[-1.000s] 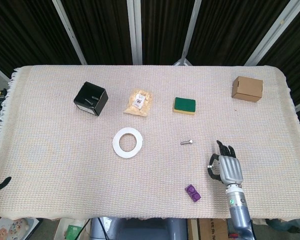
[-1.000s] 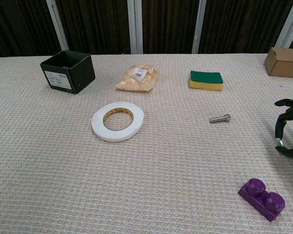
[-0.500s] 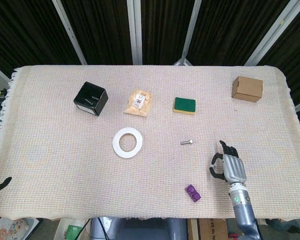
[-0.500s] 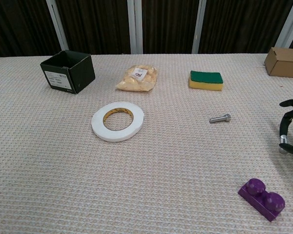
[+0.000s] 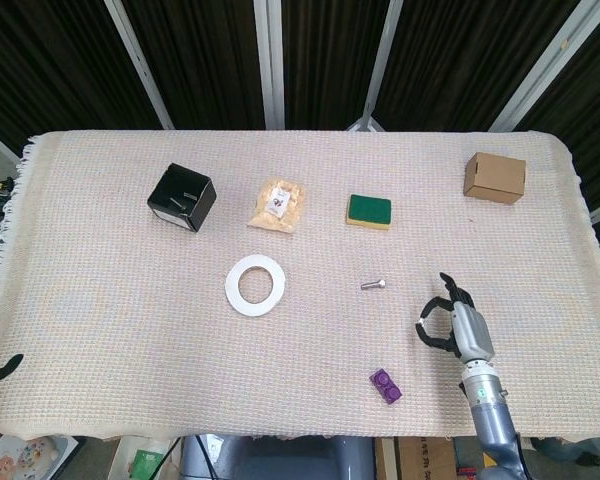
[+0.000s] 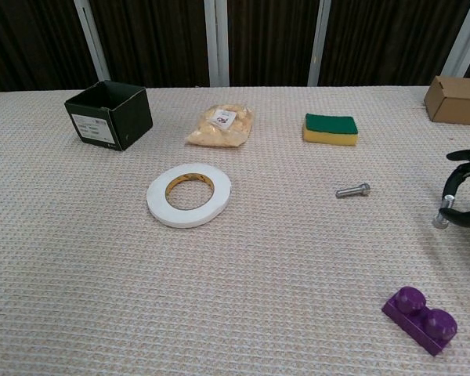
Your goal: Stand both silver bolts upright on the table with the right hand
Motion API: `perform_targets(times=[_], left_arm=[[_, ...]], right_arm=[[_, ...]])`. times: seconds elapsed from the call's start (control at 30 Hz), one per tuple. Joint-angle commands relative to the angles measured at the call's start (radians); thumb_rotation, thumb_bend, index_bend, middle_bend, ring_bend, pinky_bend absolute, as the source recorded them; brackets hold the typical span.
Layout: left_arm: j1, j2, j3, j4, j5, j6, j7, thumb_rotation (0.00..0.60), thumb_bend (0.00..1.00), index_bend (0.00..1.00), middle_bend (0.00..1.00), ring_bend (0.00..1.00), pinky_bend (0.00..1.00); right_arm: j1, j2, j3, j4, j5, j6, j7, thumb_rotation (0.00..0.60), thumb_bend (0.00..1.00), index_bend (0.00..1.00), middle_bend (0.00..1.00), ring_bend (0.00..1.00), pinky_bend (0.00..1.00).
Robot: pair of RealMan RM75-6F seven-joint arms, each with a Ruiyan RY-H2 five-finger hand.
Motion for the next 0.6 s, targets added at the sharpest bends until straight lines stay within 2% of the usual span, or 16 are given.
perform_targets(times=[0.03, 0.33, 0.6], left_arm=[[0.0, 0.0, 0.0, -0.001, 0.0, 0.0, 0.002, 0.6, 0.12, 0.08, 0.06, 0.0, 0.15], [0.001, 0.001, 0.001, -0.001, 0.0, 0.001, -0.001, 0.6, 0.12, 0.08, 0.07, 0.0, 0.15], [0.001, 0.002, -0.001, -0.002, -0.004, -0.001, -0.002, 0.6, 0.12, 0.08, 0.07, 0.0, 0.15]], right_arm=[[-0.004, -0.011, -0.005, 0.038, -0.034, -0.006, 0.045, 0.6, 0.35, 0.6, 0.06, 0.11, 0.04], [-0.003, -0.037, -0.031, 0.114, -0.073, -0.019, 0.1, 0.6, 0.35, 0.6, 0.06, 0.11, 0.04], [-0.003, -0.045, -0.029, 0.137, -0.073, -0.034, 0.148, 0.6, 0.35, 0.6, 0.06, 0.11, 0.04]])
